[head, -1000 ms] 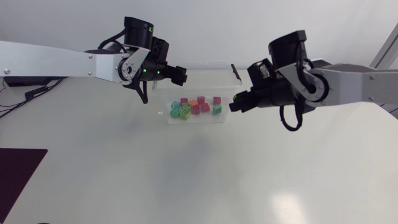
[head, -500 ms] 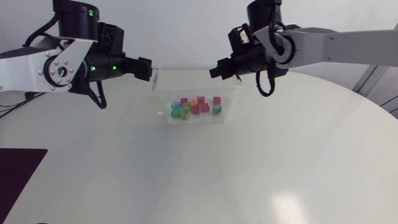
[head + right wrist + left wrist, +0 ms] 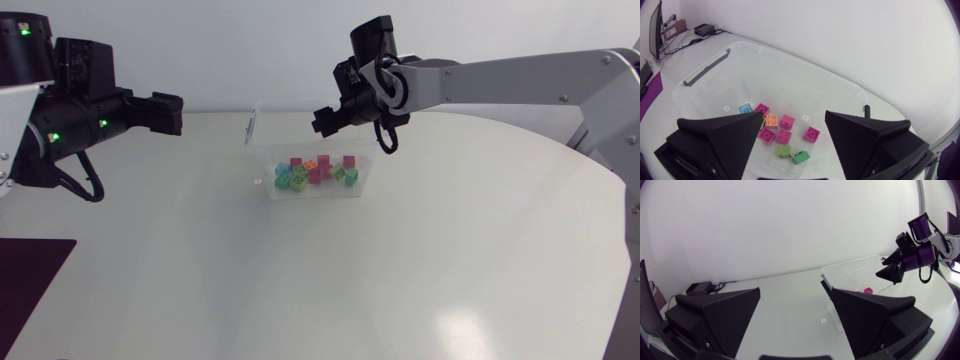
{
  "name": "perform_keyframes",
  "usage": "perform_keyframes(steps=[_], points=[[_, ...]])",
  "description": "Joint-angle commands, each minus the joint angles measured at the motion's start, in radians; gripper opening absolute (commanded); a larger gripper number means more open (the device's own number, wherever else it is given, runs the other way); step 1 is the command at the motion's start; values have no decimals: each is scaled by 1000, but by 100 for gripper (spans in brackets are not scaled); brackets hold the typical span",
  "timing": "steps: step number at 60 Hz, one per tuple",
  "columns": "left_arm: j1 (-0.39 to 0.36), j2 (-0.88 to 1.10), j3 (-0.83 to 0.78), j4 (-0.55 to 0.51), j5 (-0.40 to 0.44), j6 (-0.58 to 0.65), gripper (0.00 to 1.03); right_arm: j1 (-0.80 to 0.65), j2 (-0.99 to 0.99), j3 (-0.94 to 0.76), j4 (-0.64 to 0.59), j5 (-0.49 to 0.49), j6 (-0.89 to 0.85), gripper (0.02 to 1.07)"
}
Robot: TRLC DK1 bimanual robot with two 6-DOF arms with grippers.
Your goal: Pick up the duplo bricks and place them in the container
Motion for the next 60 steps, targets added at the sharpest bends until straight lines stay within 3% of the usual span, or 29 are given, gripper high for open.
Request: perform_keyframes(steps=[1, 27, 60], points=[[14, -73, -53, 5, -8, 20, 99, -20, -101, -71, 14, 8, -15, 102], [46, -349, -218, -18, -10, 69, 99, -155, -643, -629, 287, 60, -145, 102], [104, -717, -425, -104, -14, 89, 99, -535, -1157, -1063, 269, -135, -185, 102]])
